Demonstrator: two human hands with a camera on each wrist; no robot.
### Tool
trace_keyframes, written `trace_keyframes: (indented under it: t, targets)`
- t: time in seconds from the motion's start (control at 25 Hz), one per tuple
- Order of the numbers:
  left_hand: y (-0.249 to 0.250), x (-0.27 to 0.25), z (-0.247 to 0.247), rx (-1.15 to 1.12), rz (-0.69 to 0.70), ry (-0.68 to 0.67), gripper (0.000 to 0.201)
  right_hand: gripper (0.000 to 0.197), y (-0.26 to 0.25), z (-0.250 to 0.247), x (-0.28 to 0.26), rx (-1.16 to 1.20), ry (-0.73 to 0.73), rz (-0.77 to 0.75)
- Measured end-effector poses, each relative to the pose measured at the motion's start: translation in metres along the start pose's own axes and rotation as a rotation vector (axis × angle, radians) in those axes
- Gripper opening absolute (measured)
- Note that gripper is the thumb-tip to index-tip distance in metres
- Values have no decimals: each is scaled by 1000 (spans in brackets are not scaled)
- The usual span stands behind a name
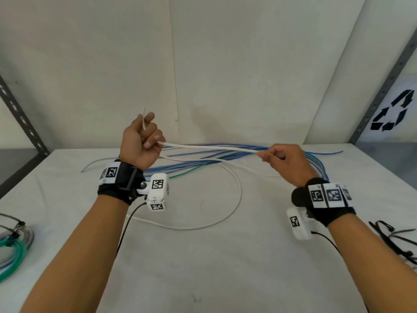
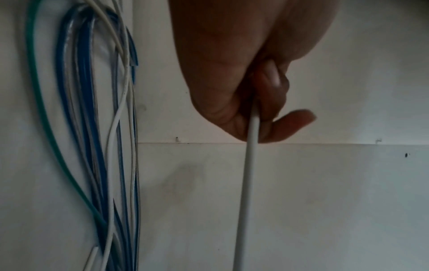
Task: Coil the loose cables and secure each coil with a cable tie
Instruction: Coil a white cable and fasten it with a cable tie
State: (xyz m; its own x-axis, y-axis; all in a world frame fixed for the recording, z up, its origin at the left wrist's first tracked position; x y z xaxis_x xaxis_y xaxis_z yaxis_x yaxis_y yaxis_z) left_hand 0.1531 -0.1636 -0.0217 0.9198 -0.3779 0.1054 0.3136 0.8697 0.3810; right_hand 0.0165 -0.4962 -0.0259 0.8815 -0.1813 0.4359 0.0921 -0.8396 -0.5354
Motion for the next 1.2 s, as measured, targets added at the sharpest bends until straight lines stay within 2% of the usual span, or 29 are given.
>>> trace_keyframes:
  t: [0.08,0.16,0.32,0.4,0.48,0.52,0.56,0.68,0.72,0.76,0.84,0.92,1.04,1.2]
  targets:
    - [8,2,-4,-69,-18,-25,48,49,10,2,5,-124,-15,58]
    - [16,2,-1,10,-82,-65,53,65,15,12,9,-310,-128,75]
    - [13,-15,14,489,-297,-71,40,83,14,25,12,-683,-384,114]
    - [-1,-29,23,709,-458,-84,36,82,5,27,14,-867,-387,149]
    - [-22,-38,29,897,-541,-110,38,69,-10,28,22,-940,-302,182]
    - [-34,-39,32,945,-525,-109,39,61,-20,29,27,-838,-275,215]
    - [-45,-37,32,950,-469,-88,40,55,-29,31,32,-625,-254,244]
    - [-66,-32,28,807,-222,40,35,41,-73,30,29,358,-172,357]
    - [-71,-30,25,737,-161,70,34,38,-92,29,23,578,-180,327]
    - [-75,-31,23,670,-111,89,33,35,-110,30,15,672,-233,249]
    - [-77,-31,24,563,-19,94,31,28,-142,39,-1,583,-390,26]
    - [-77,-30,26,446,5,97,31,23,-155,53,-12,345,-509,-144]
    - [-82,-33,25,223,-105,86,29,21,-152,74,-14,136,-510,-205]
    - [-80,-31,23,137,-168,47,31,29,-145,91,-12,39,-429,-186]
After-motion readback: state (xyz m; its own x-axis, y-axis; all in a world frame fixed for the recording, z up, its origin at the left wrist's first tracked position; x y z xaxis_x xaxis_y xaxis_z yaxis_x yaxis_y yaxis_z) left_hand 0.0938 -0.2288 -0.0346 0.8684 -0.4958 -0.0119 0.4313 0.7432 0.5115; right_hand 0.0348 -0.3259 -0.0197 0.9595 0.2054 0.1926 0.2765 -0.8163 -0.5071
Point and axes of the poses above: each hand's wrist, its own x-axis towards the middle knuckle, its own z-axis out of the palm, y = z × x, the point moved 7 cm from there along x, towards the middle knuckle, and after that the axes turned 14 degrees about -x, right-handed, at the moved point
